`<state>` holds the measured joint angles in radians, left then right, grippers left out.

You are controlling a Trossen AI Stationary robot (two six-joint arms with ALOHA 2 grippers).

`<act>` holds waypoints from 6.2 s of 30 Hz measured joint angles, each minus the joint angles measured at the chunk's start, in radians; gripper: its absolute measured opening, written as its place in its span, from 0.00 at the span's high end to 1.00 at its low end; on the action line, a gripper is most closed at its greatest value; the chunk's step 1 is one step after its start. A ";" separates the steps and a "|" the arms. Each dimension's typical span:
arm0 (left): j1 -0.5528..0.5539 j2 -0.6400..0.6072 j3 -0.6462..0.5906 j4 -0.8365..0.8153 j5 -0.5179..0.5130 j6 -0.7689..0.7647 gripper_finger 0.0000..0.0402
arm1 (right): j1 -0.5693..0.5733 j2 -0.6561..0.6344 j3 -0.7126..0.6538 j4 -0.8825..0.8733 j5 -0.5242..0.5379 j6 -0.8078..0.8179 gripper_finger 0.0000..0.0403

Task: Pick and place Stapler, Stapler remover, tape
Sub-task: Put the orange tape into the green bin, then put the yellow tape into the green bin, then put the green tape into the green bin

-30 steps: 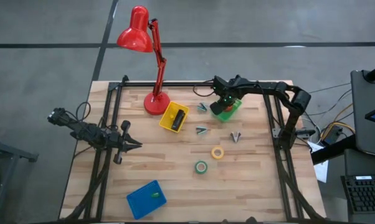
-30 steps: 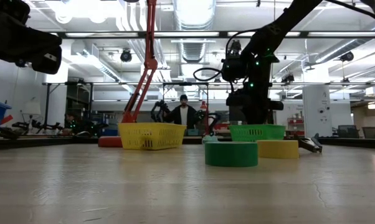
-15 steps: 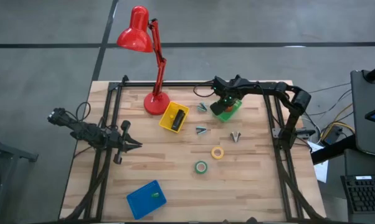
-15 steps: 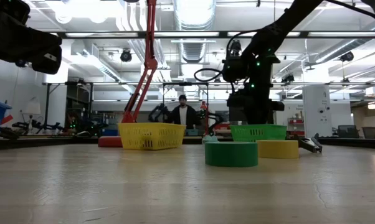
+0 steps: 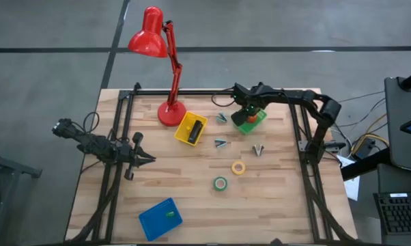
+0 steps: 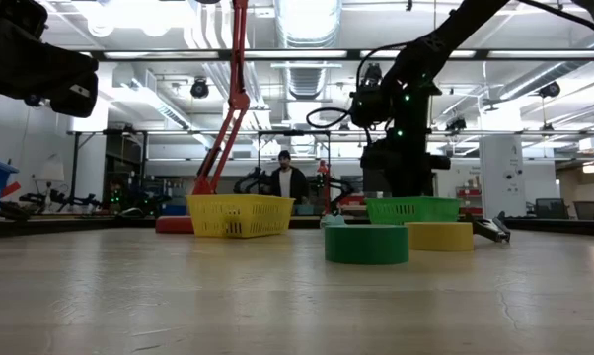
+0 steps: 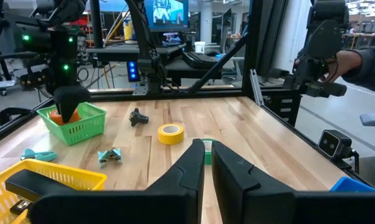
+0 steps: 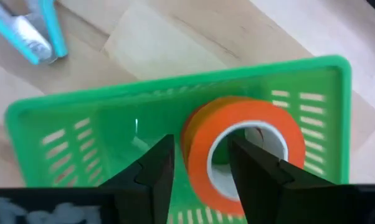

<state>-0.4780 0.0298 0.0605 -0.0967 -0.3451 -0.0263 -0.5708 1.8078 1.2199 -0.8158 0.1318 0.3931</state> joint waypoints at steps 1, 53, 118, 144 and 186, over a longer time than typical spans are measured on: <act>0.000 0.000 0.000 0.000 0.000 0.000 0.91 | 0.004 -0.006 0.002 -0.009 0.000 0.000 0.63; 0.000 0.008 -0.001 0.006 0.000 0.000 0.91 | 0.804 -0.094 -0.172 0.194 -0.120 0.180 0.66; 0.000 0.008 -0.001 0.007 0.000 0.000 0.91 | 0.165 -0.128 -0.019 -0.003 -0.073 -0.239 0.91; 0.000 0.008 0.000 0.007 0.000 0.000 0.91 | 0.157 -0.128 -0.147 0.152 -0.080 -0.217 0.83; 0.000 0.008 0.000 0.007 0.000 0.000 0.91 | 0.155 -0.052 -0.138 0.183 -0.025 -0.221 0.98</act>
<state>-0.4780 0.0383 0.0601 -0.0898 -0.3450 -0.0265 -0.4160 1.7562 1.0821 -0.6330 0.1065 0.1726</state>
